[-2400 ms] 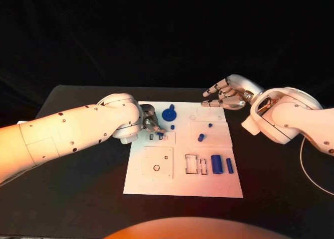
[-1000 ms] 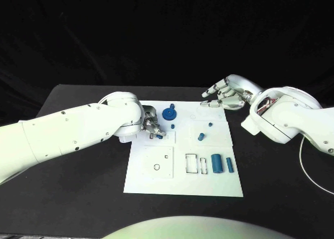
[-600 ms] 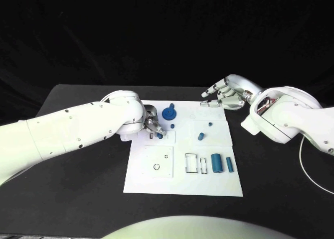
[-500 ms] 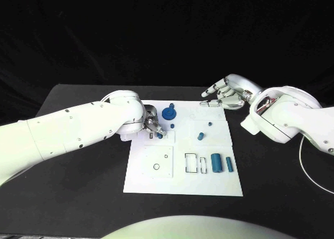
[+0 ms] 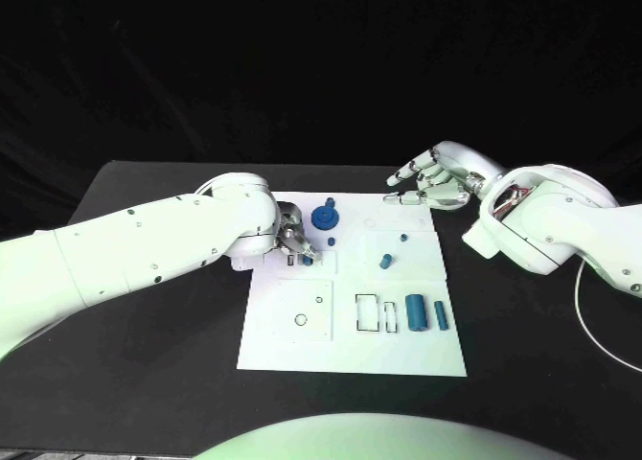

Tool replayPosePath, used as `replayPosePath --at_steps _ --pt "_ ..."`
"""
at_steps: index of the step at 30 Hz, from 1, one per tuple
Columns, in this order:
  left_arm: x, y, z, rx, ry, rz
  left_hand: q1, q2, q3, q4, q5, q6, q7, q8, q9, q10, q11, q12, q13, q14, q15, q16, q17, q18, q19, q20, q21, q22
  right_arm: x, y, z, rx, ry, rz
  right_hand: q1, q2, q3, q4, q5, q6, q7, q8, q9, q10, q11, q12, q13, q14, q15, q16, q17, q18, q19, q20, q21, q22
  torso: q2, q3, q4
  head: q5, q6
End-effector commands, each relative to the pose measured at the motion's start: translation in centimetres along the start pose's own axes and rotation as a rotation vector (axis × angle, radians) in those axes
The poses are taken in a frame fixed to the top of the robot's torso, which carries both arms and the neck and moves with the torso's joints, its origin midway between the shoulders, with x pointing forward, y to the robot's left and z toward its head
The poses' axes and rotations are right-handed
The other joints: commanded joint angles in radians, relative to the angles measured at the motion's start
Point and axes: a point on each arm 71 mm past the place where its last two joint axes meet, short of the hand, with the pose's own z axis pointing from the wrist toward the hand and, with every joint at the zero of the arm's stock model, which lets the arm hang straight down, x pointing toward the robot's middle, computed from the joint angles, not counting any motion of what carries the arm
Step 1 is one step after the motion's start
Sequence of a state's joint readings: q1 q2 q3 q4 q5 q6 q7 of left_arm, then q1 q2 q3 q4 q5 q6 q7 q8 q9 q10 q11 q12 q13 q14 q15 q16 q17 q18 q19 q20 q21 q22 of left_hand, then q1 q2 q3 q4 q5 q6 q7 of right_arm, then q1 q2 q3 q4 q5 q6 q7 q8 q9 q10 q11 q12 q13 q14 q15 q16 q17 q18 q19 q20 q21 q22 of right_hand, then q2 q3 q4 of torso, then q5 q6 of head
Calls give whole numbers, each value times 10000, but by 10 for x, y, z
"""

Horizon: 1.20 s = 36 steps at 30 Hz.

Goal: Assemble the parts on the task board

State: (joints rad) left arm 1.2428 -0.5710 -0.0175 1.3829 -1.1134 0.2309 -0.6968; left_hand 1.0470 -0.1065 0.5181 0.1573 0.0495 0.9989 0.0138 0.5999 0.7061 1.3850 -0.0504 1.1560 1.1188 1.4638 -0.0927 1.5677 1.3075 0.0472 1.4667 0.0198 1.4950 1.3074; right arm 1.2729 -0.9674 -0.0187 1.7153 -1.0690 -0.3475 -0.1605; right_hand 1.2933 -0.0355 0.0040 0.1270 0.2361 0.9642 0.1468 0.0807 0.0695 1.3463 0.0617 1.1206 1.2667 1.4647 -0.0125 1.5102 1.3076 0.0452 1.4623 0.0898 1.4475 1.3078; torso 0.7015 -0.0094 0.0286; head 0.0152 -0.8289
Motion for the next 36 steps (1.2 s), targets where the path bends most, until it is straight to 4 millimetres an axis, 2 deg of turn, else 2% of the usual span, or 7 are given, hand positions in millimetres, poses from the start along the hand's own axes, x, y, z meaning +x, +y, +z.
replayPosePath --at_steps 1,13,25,28,31,34,36 --pt "4 3 1 -526 288 107 -227 -27 -195 70 55 113 -8 17 8 65 -8 43 9 1070 -76 31 2633 -207 495 -71 60 1587 1 1 0 -103 101 -35 -141 -18 -70 23 21 65 -14 58 11 -18 -35 -38 -22 839 -51 -50 1709 90 -55 -34 -75 101 3 -2 -7 8 28" --pt "-2 14 2 -665 -111 -310 -1169 -203 -1799 730 42 262 -28 -16 2 128 -24 29 2 1070 -94 31 2633 -227 543 -92 104 1684 1 1 0 -100 99 -29 -208 -27 -161 85 -25 66 -16 55 7 -21 -36 -35 -32 840 -53 -54 1709 90 -55 -37 -82 96 -6 -8 -12 -15 89" --pt "-18 18 -12 -212 -796 -1069 -1038 -160 -3206 1113 52 182 -34 -34 44 66 -42 -78 -104 1070 -132 31 2633 -207 510 -138 37 1624 1 0 0 -75 113 -37 -208 -27 -161 85 -25 66 -16 55 7 -21 -36 -35 -32 840 -53 -54 1709 90 -55 -37 -82 96 4 -1 -18 -9 150" --pt "-27 17 -19 38 -955 -1452 -880 -86 -3558 1206 60 43 5 -73 52 -128 -12 -386 -426 1070 -119 31 2633 -180 456 -132 -45 1524 1 0 1 -60 114 -31 -223 -25 -180 100 -27 66 -16 54 6 -18 -36 -29 -31 840 -53 -55 1708 90 -55 -38 -83 95 -3 -1 -10 -14 173" --pt "-40 18 -26 122 -1075 -1568 -475 -12 -3801 1131 65 -140 70 -152 34 -350 42 -710 -766 1070 -89 31 2633 -133 356 -103 -193 1343 1 -1 1 -51 128 -18 -223 -25 -180 100 -27 66 -16 54 6 -18 -36 -29 -31 840 -53 -55 1708 90 -55 -38 -83 95 9 -5 -7 2 204" --pt "-55 23 -31 -28 -1158 -1522 -160 74 -4115 1165 59 -451 233 -464 -180 -700 164 -1239 -1322 1070 1 31 2633 -76 220 -17 -398 1101 2 -1 2 -43 151 -5 -223 -25 -180 100 -27 66 -16 54 6 -18 -36 -29 -31 840 -53 -55 1708 90 -55 -38 -83 95 5 1 4 16 216" --pt "-65 26 -32 -173 -1188 -1497 55 87 -4265 1143 64 -609 311 -664 -337 -800 239 -1378 -1479 1070 61 31 2633 -62 195 22 -443 1058 3 -1 2 -40 166 1 -223 -25 -180 100 -27 66 -16 54 6 -18 -36 -29 -31 840 -53 -55 1708 90 -55 -38 -83 95 -6 14 21 33 238"
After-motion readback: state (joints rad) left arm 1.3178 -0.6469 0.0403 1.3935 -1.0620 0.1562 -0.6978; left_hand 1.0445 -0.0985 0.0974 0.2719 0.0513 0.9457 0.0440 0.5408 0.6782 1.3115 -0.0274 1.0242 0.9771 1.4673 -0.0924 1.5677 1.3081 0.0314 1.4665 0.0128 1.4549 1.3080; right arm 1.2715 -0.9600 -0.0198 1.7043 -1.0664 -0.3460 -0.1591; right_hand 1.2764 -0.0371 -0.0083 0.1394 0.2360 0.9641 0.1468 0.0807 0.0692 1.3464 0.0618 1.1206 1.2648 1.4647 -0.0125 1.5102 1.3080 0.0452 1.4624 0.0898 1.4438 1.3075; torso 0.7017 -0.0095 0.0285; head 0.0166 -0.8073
